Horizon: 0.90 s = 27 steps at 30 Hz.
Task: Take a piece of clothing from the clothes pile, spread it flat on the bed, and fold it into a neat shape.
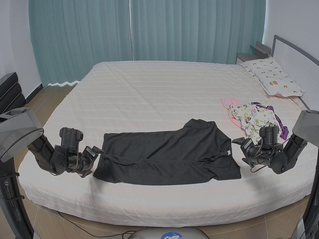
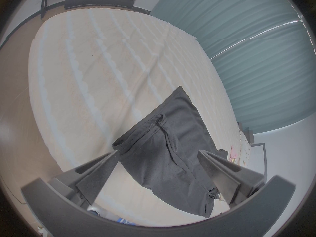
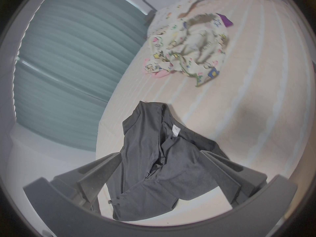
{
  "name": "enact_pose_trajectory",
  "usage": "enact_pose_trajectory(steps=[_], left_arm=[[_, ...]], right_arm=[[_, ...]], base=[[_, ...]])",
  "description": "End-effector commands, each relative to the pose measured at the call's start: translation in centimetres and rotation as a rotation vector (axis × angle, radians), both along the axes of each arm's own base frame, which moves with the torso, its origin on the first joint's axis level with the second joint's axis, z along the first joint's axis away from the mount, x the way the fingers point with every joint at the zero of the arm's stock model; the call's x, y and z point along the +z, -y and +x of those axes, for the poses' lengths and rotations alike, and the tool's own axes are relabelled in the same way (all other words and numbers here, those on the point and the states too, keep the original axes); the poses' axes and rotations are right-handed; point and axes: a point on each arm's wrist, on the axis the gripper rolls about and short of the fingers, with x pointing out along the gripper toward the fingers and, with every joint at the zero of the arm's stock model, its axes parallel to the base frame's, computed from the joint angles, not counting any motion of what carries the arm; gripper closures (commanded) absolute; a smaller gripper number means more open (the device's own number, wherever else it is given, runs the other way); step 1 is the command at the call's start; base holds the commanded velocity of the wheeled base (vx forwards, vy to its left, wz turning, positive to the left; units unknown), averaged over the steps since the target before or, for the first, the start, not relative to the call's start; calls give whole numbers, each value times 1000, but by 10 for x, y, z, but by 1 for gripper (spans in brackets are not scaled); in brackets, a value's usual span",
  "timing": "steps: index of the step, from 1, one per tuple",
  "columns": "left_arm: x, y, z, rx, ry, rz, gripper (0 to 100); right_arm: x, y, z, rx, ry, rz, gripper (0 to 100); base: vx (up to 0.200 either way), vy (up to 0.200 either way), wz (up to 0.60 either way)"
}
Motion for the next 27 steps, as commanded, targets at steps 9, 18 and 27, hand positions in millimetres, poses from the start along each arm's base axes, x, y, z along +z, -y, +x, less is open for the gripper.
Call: enact_pose_trajectory(steps=[9,18,27], left_arm=[[-6,-1,-11,-13,-7,-50,0],[-5,0,-11,-17,-6,-51,0],[-5,0,-11,-15,-6,-52,0]], right_arm=[[-26,-16,-7,30,-12,22,0],[-26,-35,-10,83,-7,17,0],[-39,-51,6,118,-1,7,0]], base=[[89,0,0],[178,0,0],[0,0,0]])
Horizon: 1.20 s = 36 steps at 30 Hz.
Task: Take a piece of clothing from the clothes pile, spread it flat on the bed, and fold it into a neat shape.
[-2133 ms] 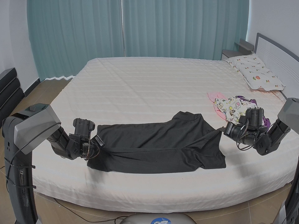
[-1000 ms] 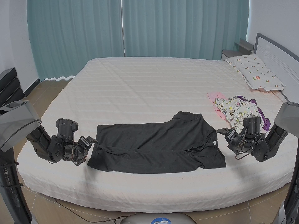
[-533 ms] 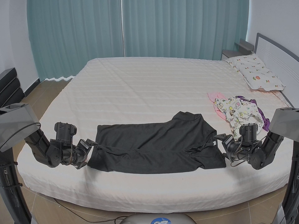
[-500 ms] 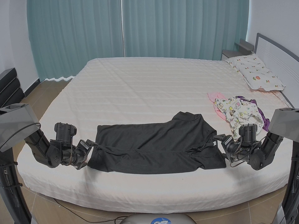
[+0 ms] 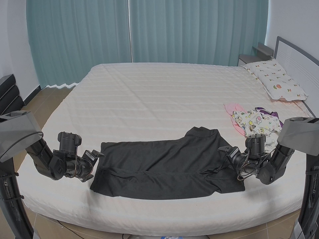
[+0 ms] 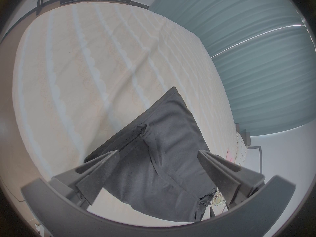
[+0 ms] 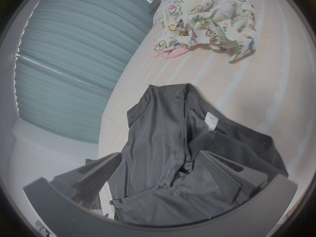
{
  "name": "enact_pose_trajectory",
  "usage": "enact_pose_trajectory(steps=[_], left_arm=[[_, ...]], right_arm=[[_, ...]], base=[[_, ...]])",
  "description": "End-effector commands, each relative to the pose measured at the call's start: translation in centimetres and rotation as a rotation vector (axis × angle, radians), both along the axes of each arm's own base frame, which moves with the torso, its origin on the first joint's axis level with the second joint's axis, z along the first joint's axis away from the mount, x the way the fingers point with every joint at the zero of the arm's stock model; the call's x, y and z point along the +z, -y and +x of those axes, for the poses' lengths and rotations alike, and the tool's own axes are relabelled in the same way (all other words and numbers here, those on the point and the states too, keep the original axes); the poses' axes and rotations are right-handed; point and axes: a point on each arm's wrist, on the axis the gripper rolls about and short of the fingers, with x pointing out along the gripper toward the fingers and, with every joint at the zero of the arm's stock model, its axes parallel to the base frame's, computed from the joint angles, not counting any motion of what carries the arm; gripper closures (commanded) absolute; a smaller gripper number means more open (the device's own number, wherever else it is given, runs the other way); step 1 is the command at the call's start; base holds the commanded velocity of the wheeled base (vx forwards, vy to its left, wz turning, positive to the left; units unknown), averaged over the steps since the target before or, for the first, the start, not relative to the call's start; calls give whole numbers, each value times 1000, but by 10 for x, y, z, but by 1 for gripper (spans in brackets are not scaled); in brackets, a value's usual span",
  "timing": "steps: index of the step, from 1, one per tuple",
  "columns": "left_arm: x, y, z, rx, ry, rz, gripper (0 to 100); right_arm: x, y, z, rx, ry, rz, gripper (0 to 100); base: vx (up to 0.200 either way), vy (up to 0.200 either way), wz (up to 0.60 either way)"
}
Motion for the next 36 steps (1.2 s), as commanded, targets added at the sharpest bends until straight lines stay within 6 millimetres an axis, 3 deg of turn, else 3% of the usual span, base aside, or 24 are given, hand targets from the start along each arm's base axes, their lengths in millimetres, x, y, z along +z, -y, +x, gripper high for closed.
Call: enact_pose_trajectory(steps=[1,11,29,30,36], left_arm=[[0,0,0,0,0,0,0],[0,0,0,2,2,0,0],[0,-1,1,4,1,-1,0],[1,-1,1,4,3,-2,0],[1,-2,2,9,6,-3,0]], right_arm=[[-12,-6,7,13,-14,-6,0],[-22,-12,19,47,5,-62,0],[-31,-15,21,41,-26,-148,0],[-31,-15,22,41,-25,-150,100],[-31,-14,18,32,-63,-188,100]], base=[[0,0,0],[0,0,0],[0,0,0],[0,0,0],[0,0,0]])
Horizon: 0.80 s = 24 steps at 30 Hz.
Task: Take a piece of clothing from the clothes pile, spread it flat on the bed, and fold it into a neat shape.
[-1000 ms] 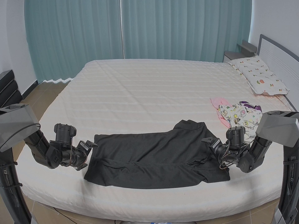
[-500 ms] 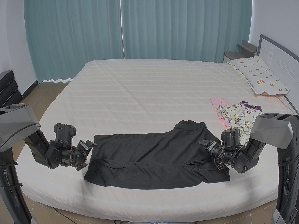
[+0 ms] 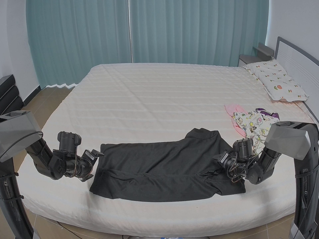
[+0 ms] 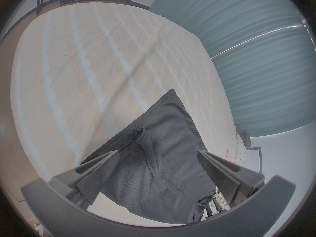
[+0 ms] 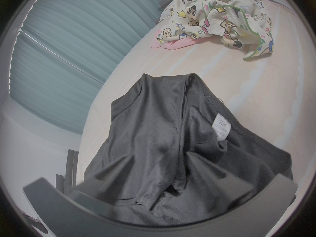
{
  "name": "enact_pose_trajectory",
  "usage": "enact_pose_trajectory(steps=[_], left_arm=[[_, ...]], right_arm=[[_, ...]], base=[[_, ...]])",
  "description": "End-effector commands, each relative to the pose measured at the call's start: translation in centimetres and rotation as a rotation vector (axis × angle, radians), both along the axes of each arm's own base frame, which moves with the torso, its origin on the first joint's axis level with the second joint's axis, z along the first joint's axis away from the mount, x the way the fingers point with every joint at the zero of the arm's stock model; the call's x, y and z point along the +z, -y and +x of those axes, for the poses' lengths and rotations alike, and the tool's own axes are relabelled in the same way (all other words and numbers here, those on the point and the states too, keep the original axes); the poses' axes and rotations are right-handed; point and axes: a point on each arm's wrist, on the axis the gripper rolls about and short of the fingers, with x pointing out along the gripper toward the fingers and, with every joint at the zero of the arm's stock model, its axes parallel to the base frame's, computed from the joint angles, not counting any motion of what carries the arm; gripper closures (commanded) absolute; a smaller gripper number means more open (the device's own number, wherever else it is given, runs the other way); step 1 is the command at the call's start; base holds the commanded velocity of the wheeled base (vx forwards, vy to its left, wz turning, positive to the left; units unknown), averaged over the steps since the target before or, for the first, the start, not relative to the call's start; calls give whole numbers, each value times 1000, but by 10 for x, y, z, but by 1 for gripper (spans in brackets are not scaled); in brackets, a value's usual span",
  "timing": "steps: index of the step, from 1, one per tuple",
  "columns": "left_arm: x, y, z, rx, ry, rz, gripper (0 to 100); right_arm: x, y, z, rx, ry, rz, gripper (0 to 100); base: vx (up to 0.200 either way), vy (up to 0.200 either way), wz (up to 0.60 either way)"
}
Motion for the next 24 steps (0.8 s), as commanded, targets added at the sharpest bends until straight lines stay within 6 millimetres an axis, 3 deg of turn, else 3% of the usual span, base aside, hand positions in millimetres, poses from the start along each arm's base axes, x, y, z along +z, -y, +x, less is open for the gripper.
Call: enact_pose_trajectory(steps=[1,5,7,15,22,24], left_arm=[[1,-1,1,3,3,-1,0],[1,-1,1,3,3,-1,0],[0,-1,1,4,2,-1,0],[-1,-3,2,10,0,-1,0],[-1,-4,2,12,-1,-1,0],[-1,-4,2,12,-1,-1,0]], right_arm=[[2,1,-3,1,-17,-15,100],[10,1,-5,2,-8,-14,100],[27,3,-12,3,14,-7,100],[39,3,-21,10,24,-5,100],[59,-2,-39,38,45,0,100],[68,-4,-57,65,41,-9,100]], base=[[0,0,0],[0,0,0],[0,0,0],[0,0,0],[0,0,0],[0,0,0]])
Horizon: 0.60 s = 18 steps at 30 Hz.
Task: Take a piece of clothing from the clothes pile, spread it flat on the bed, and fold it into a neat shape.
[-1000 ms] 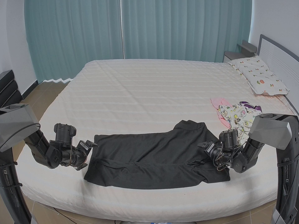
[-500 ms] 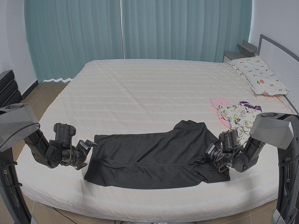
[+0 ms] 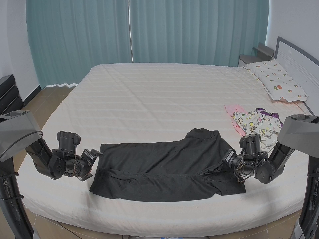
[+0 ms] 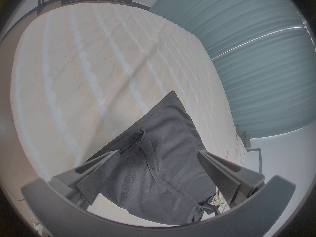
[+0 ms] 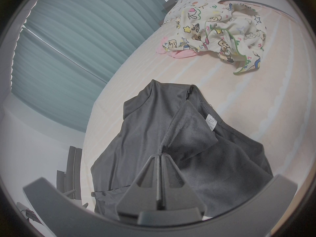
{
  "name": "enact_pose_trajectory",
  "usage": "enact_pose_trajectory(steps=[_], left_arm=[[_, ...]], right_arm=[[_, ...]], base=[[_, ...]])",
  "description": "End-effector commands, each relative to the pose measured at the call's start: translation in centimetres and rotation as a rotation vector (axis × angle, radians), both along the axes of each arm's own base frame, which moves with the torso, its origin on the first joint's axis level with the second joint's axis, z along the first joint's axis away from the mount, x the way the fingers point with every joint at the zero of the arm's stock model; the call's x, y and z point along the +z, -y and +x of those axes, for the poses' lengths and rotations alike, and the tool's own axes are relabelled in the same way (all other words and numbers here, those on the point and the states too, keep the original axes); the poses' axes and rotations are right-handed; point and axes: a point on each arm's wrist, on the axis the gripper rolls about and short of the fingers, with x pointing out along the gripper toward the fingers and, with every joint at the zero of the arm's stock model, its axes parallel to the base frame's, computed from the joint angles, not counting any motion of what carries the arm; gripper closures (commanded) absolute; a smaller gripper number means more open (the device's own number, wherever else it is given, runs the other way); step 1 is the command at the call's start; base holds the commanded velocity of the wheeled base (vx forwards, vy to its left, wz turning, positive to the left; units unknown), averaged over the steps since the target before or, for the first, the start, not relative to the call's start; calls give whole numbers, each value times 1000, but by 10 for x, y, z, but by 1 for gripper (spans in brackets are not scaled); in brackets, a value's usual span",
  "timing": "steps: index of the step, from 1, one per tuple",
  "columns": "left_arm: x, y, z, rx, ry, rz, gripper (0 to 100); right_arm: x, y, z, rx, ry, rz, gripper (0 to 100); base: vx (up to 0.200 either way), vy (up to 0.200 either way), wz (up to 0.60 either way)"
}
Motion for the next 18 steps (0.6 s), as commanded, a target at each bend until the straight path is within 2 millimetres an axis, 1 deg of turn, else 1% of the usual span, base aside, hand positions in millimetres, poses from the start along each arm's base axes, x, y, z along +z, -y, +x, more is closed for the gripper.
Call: enact_pose_trajectory(steps=[1,2,4,5,6,8,9,10,12,13,14,16,18], left_arm=[[-1,0,0,0,-3,0,0],[-1,0,0,0,-4,0,0],[-1,0,0,0,-6,0,0],[-1,0,0,0,-6,0,0],[-1,0,0,0,-3,0,0],[-1,0,0,0,-3,0,0],[-1,0,-1,0,-4,0,0],[-1,0,-1,0,-4,0,0],[-1,0,-1,0,-6,0,0],[-1,0,-1,0,-6,0,0],[-1,0,-1,0,-6,0,0],[-1,0,-1,0,-6,0,0],[-1,0,-1,0,-6,0,0]], right_arm=[[23,-5,-27,44,23,-4,100],[24,-5,-30,49,22,-7,100],[26,-7,-44,72,7,-16,100],[26,-7,-44,72,7,-16,100],[26,-9,-54,85,-4,-25,100],[26,-9,-54,85,-4,-25,100],[22,-14,-68,85,-28,-63,100],[20,-15,-72,83,-38,-80,100],[16,-17,-81,94,-60,-101,100],[16,-17,-81,94,-60,-101,100],[12,-19,-89,110,-80,-113,100],[6,-21,-97,130,-113,-129,100],[1,-22,-98,134,-130,-135,100]], base=[[0,0,0],[0,0,0],[0,0,0],[0,0,0],[0,0,0],[0,0,0],[0,0,0],[0,0,0],[0,0,0],[0,0,0],[0,0,0],[0,0,0],[0,0,0]])
